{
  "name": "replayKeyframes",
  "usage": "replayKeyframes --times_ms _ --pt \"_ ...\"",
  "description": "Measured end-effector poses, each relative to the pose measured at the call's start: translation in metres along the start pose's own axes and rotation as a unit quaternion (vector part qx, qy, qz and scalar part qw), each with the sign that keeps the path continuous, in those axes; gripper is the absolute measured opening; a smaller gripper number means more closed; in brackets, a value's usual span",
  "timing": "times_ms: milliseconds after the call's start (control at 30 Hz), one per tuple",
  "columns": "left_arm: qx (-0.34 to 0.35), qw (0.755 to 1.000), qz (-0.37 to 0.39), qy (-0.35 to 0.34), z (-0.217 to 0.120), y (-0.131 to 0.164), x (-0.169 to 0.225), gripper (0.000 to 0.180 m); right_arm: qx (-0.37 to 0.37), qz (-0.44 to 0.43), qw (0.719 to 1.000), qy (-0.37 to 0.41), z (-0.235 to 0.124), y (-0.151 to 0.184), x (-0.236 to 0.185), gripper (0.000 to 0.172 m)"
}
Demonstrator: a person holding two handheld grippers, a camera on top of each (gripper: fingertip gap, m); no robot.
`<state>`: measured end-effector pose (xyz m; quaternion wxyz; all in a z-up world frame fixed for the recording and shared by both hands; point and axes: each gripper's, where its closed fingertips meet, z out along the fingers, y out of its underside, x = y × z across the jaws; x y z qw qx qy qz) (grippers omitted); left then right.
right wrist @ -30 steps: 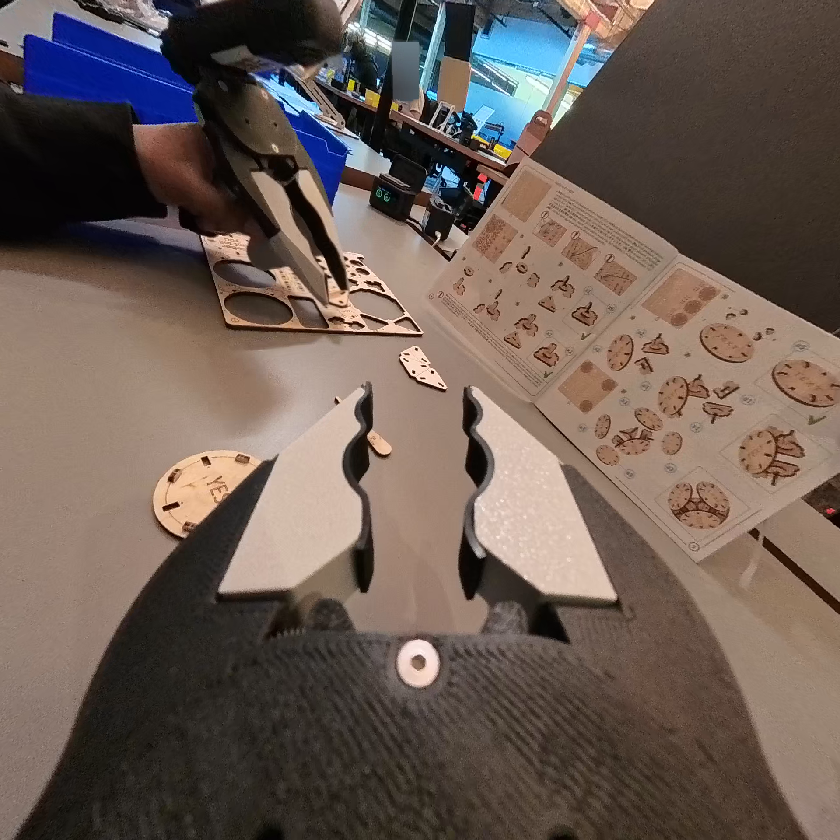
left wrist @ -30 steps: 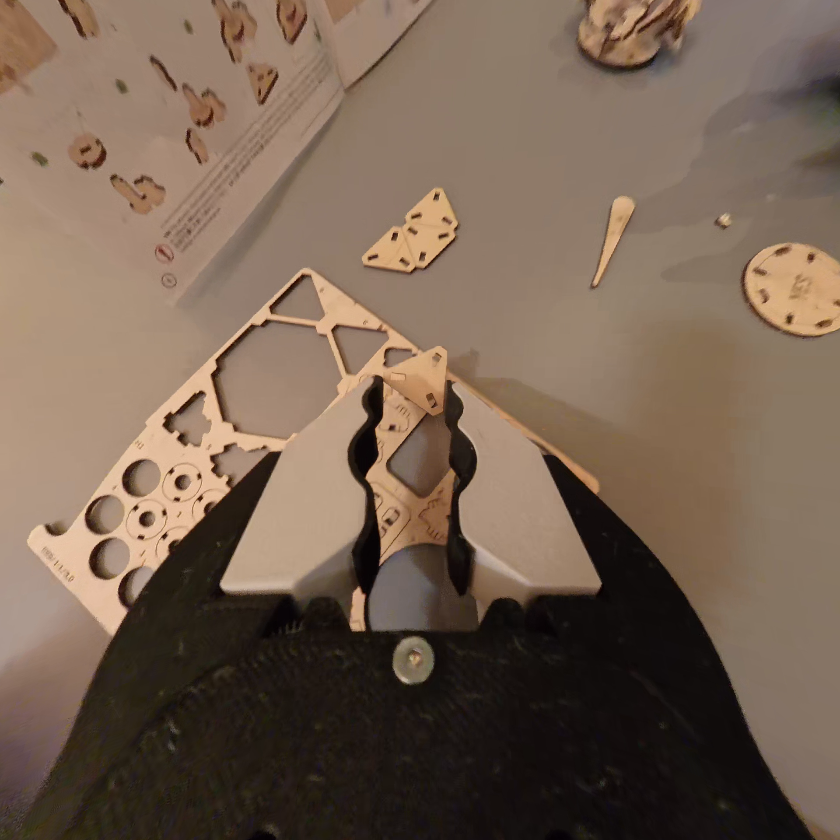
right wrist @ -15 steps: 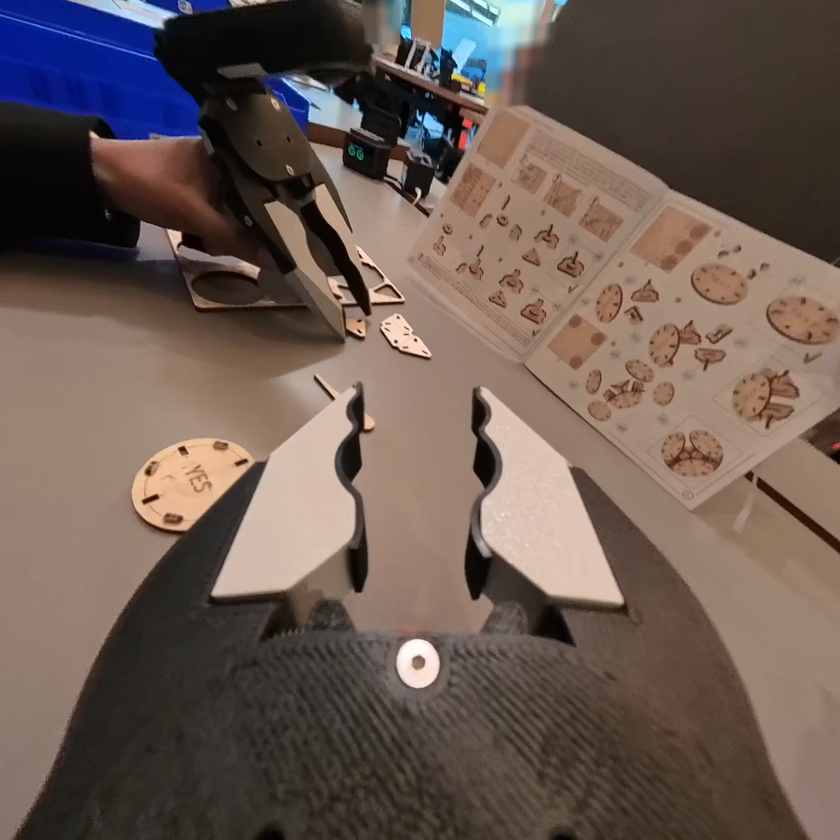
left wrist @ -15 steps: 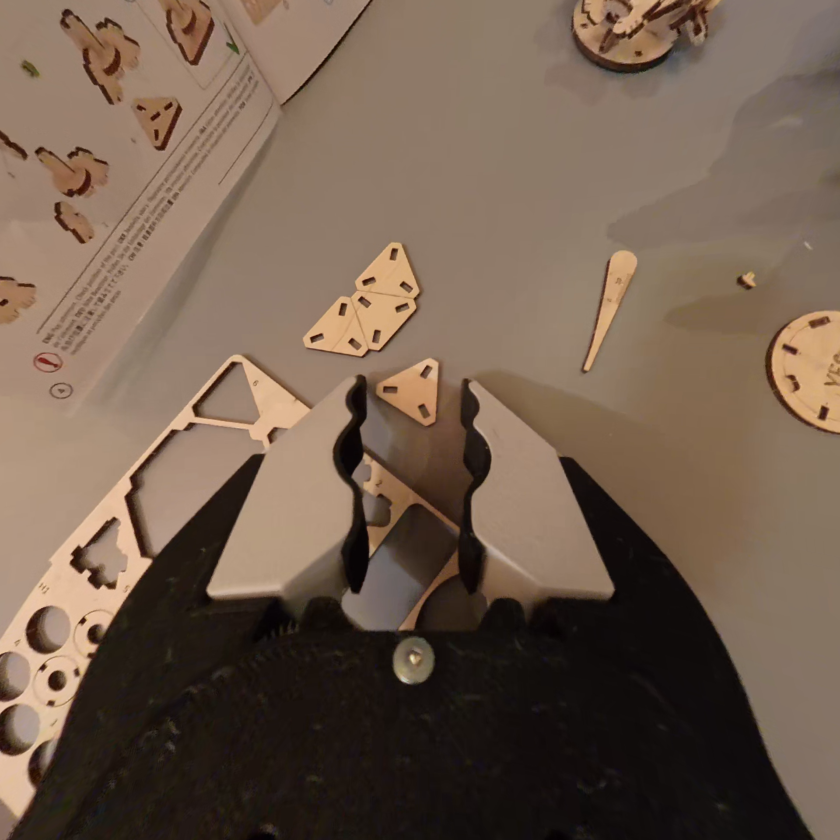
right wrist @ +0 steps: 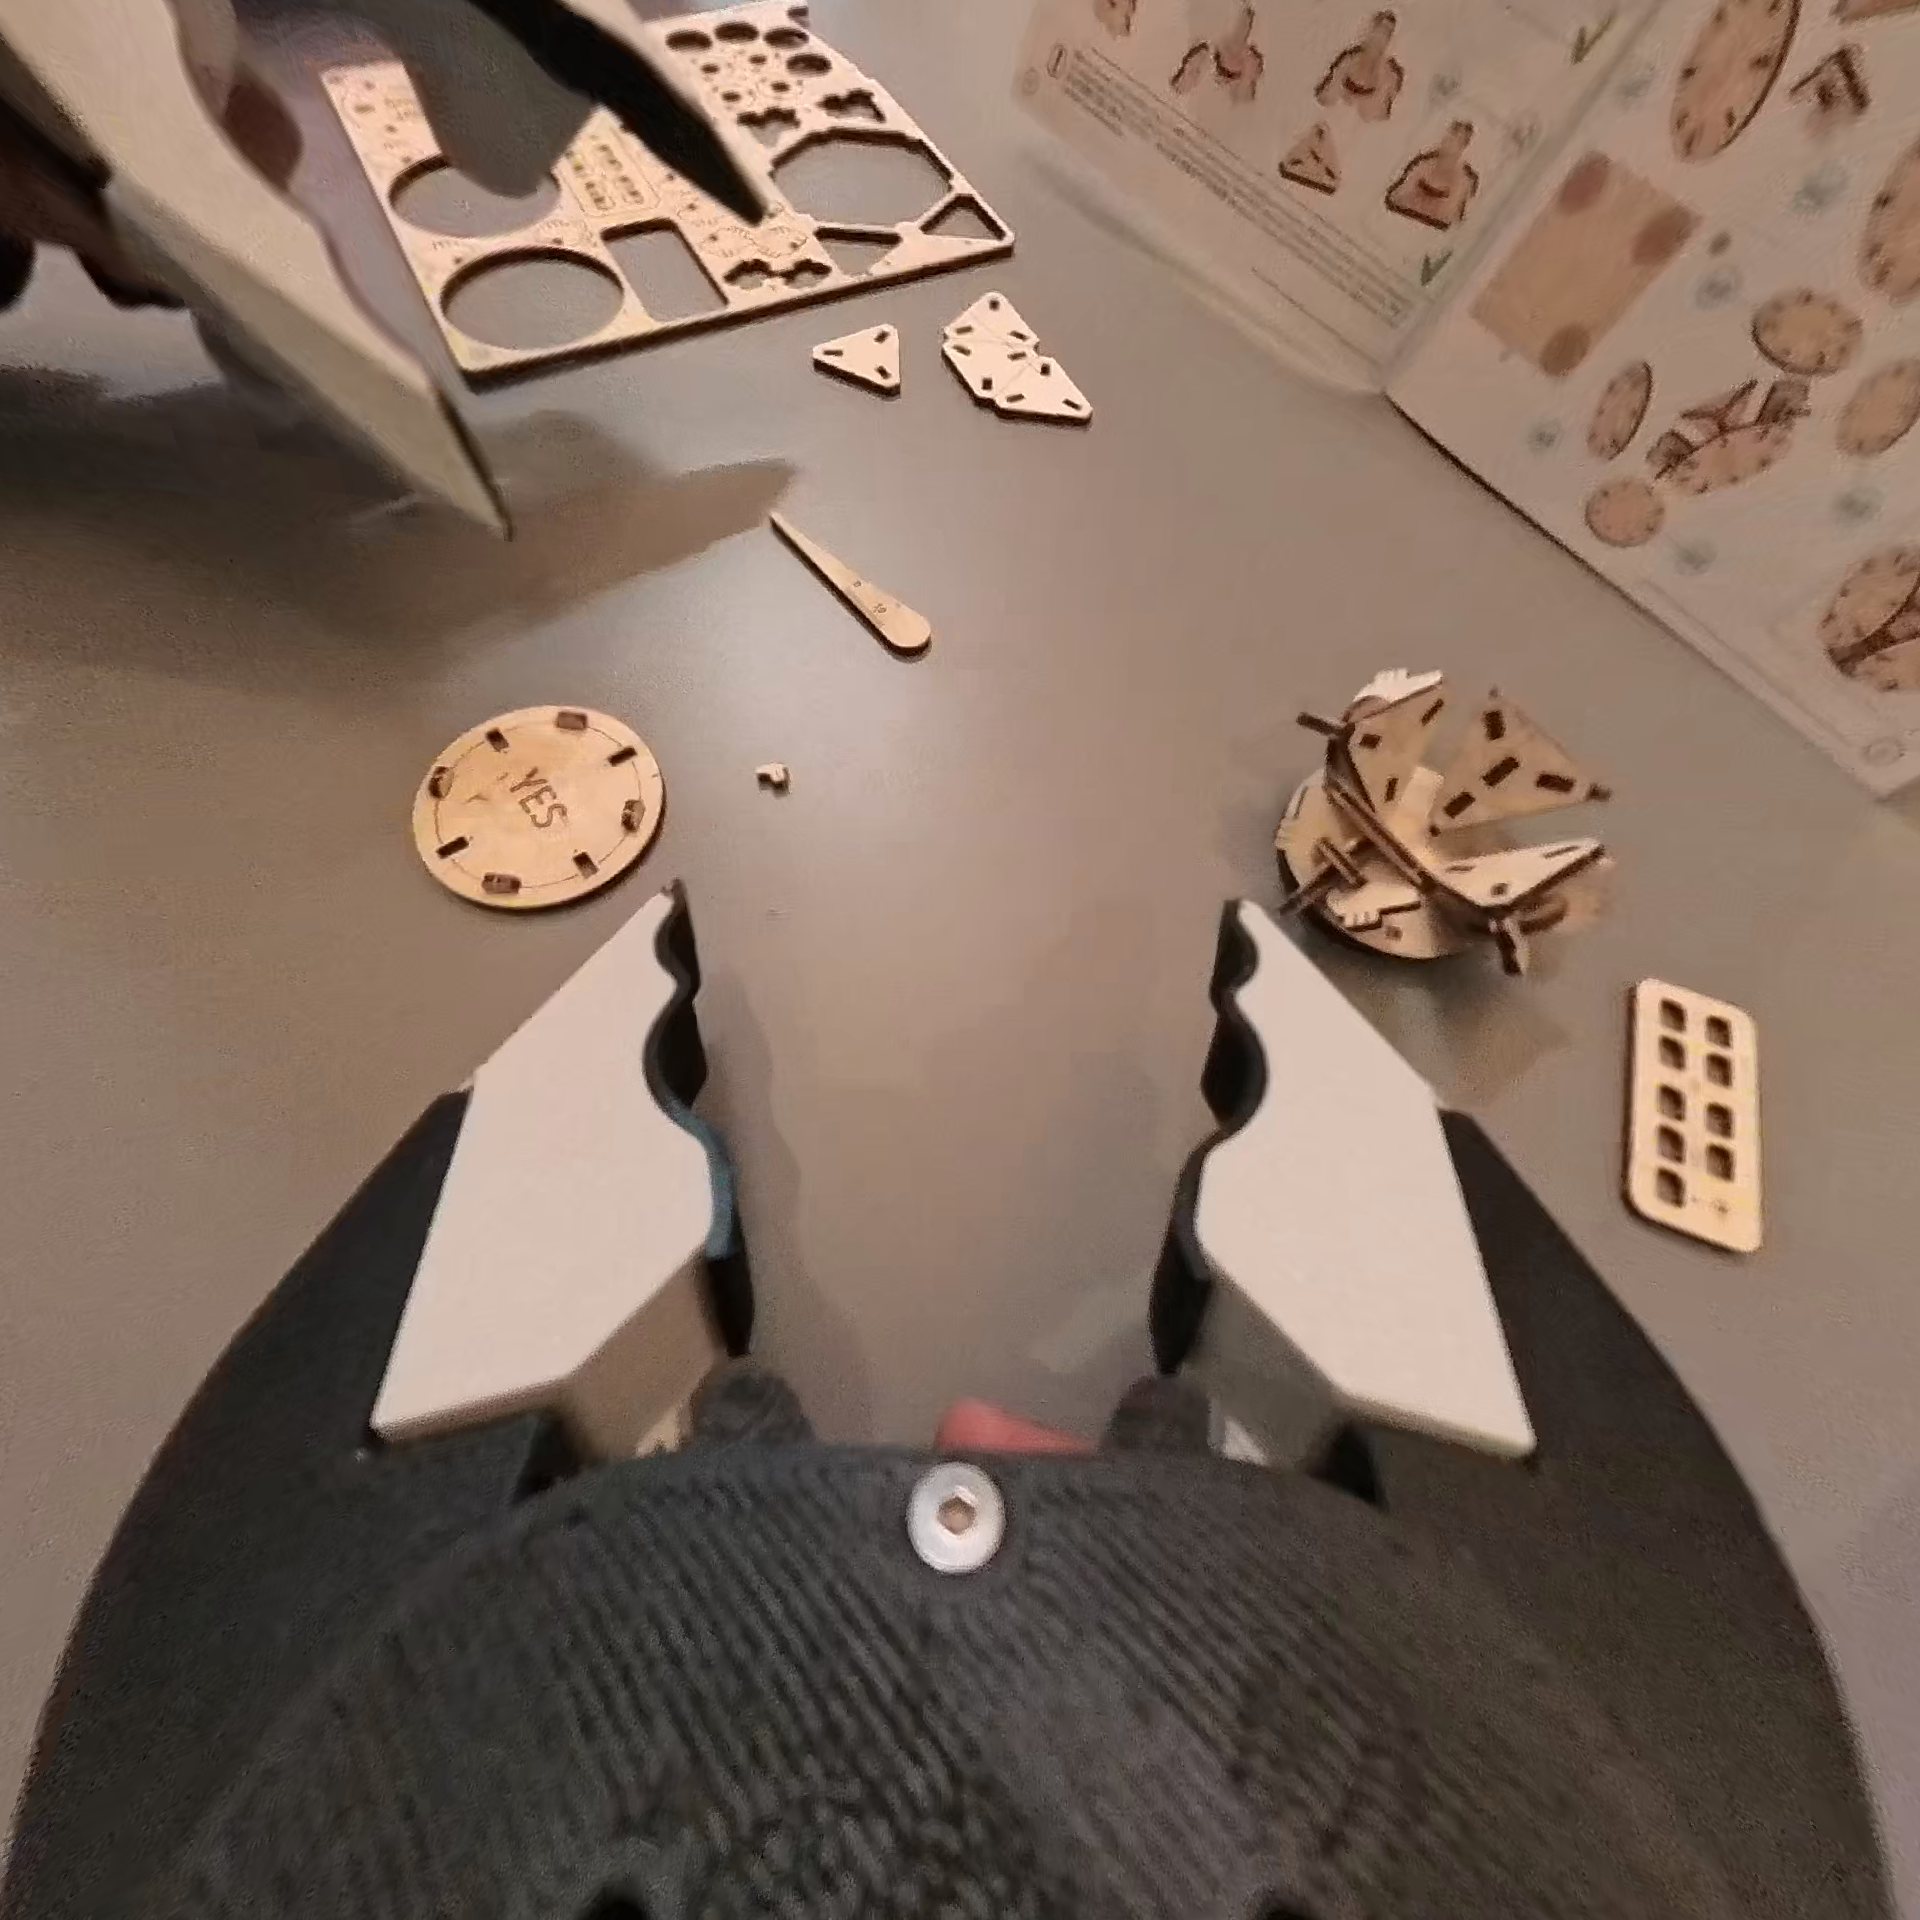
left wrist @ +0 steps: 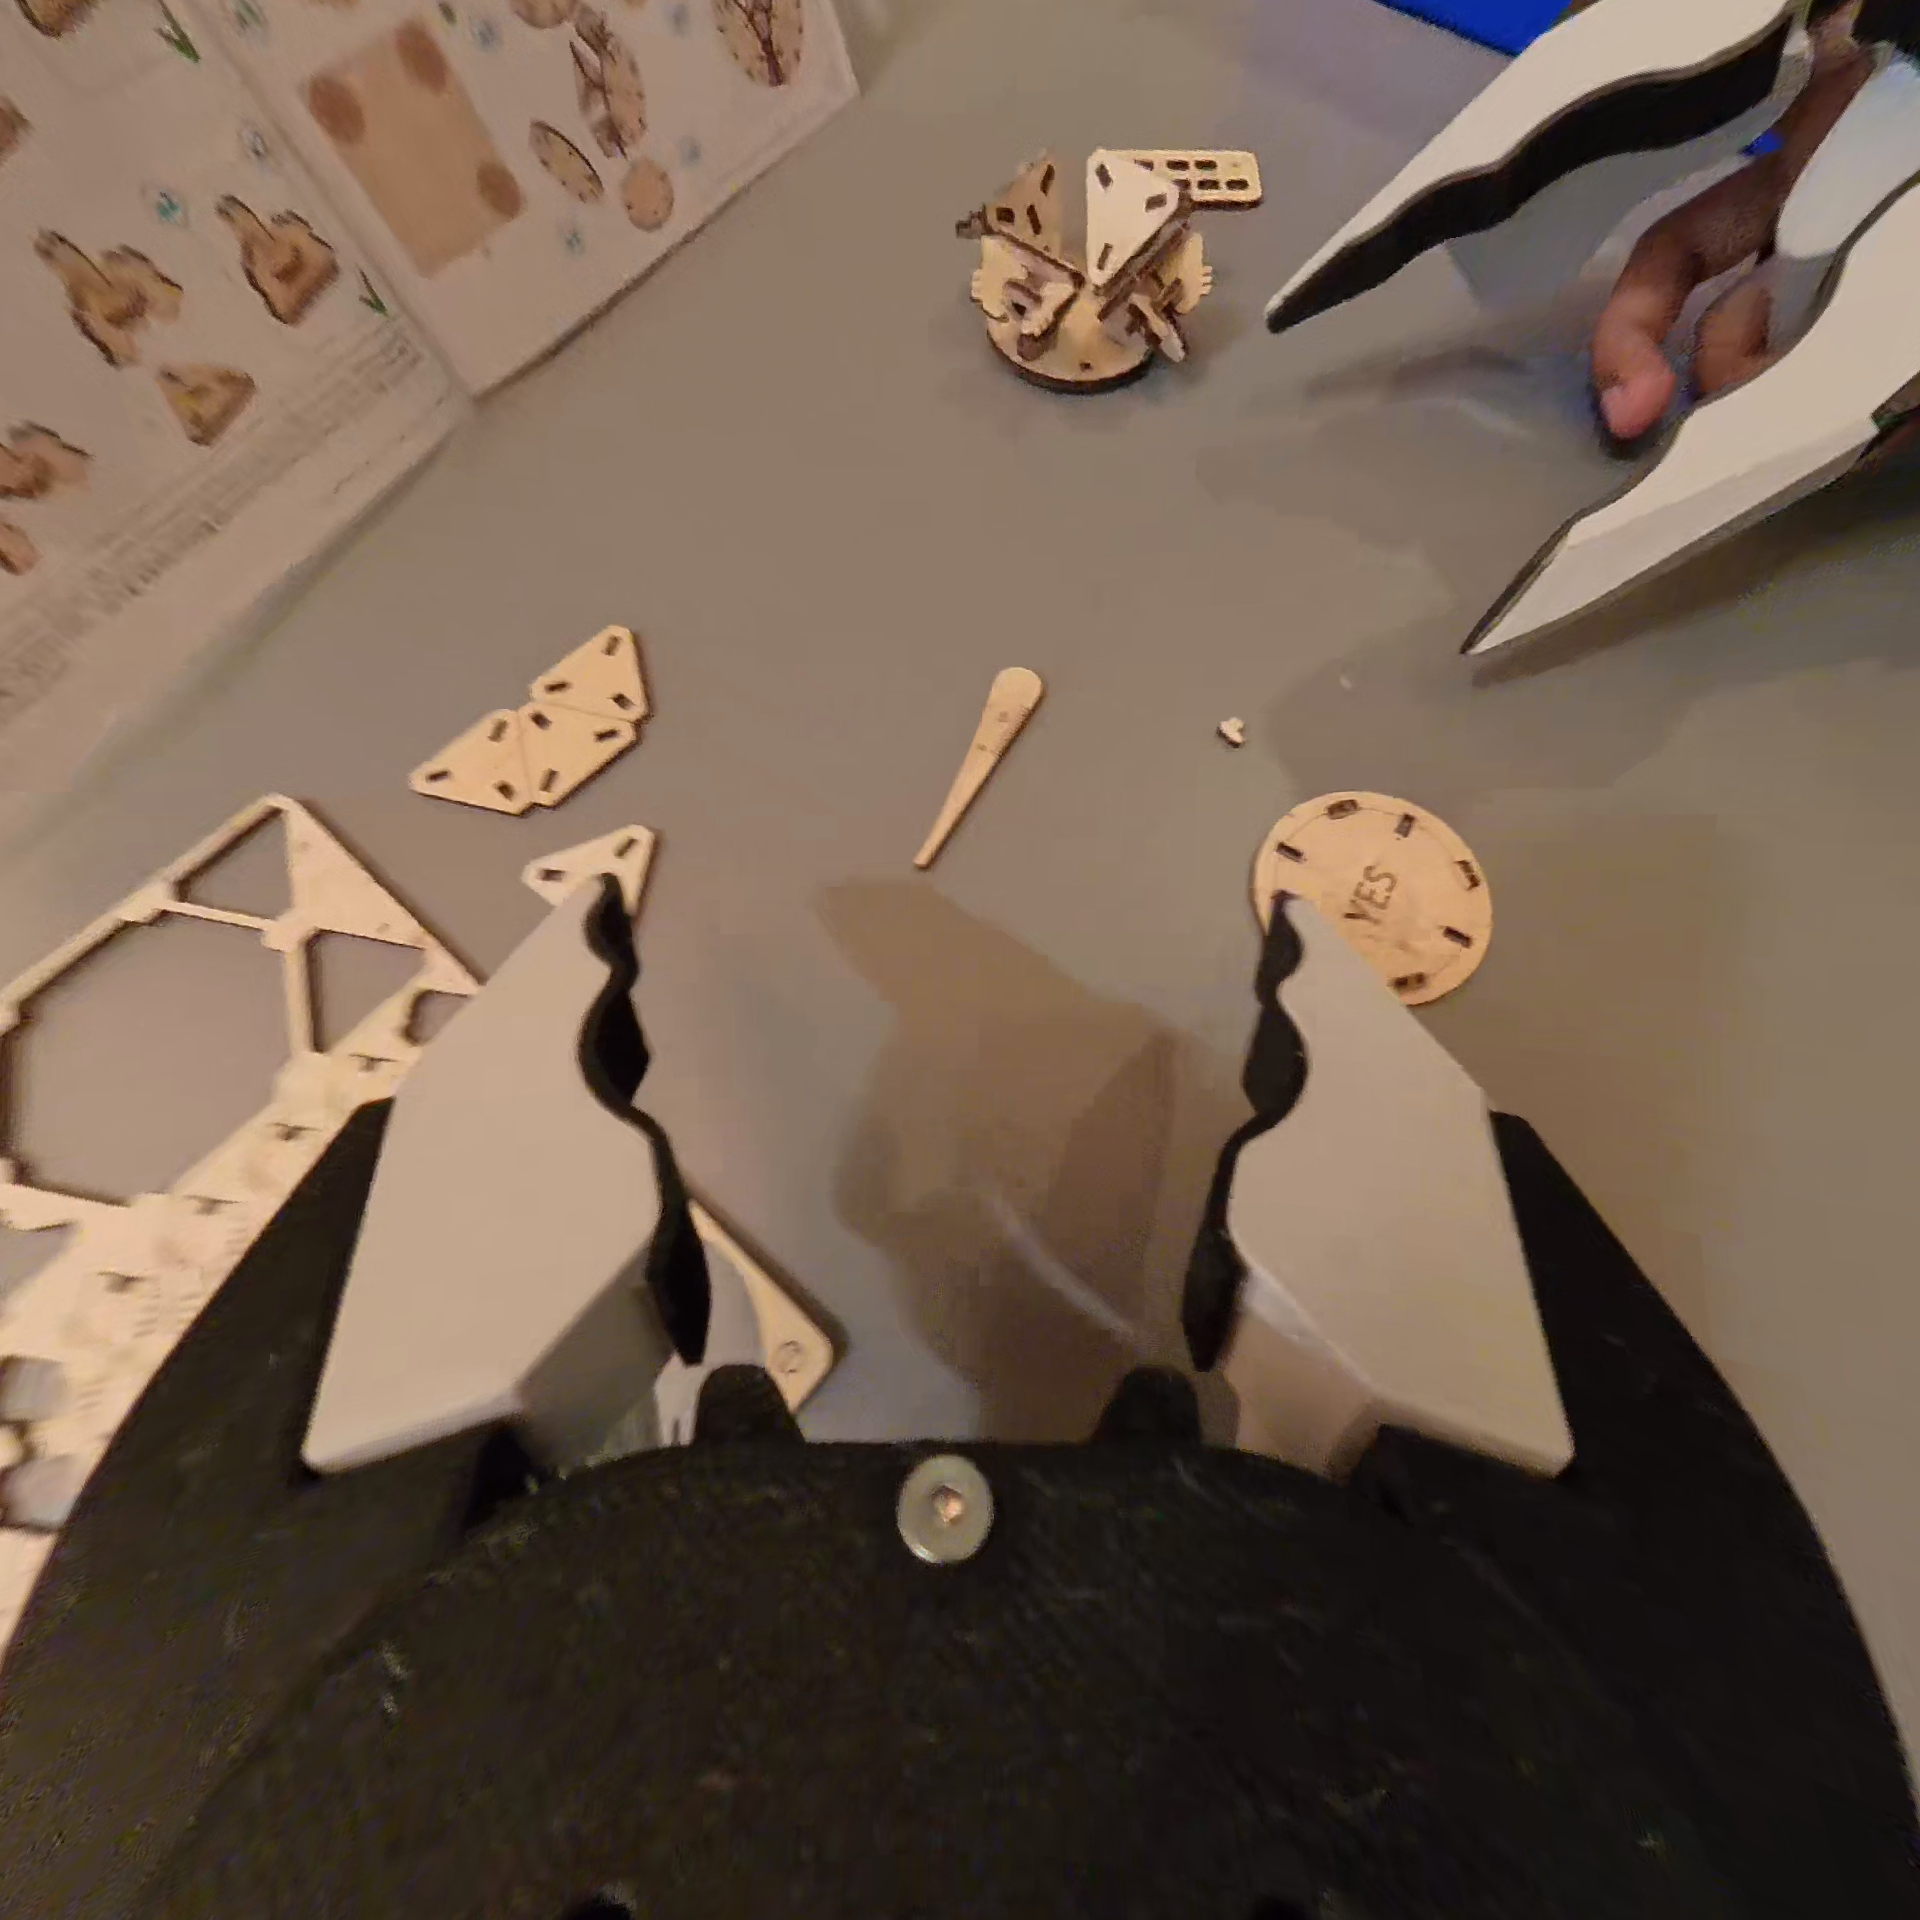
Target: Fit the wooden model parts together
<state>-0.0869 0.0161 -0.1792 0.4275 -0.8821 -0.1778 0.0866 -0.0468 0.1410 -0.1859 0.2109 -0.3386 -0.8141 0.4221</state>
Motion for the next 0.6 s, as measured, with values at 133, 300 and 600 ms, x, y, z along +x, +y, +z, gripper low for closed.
replayKeyframes --times_ms 133,300,600 --pt "-0.019 1.000 -0.012 0.013 0.014 0.010 0.013 0.137 -0.039 -0.001 0.999 -0.001 0.006 0.011 -0.002 0.112" --pt "-0.053 0.998 0.013 -0.023 0.029 0.016 0.013 0.141 -0.084 0.018 0.996 -0.012 0.015 0.022 -0.004 0.116" --pt "-0.086 0.996 -0.009 -0.002 0.035 0.025 0.017 0.142 -0.086 0.021 0.996 -0.012 0.016 0.023 -0.003 0.118"
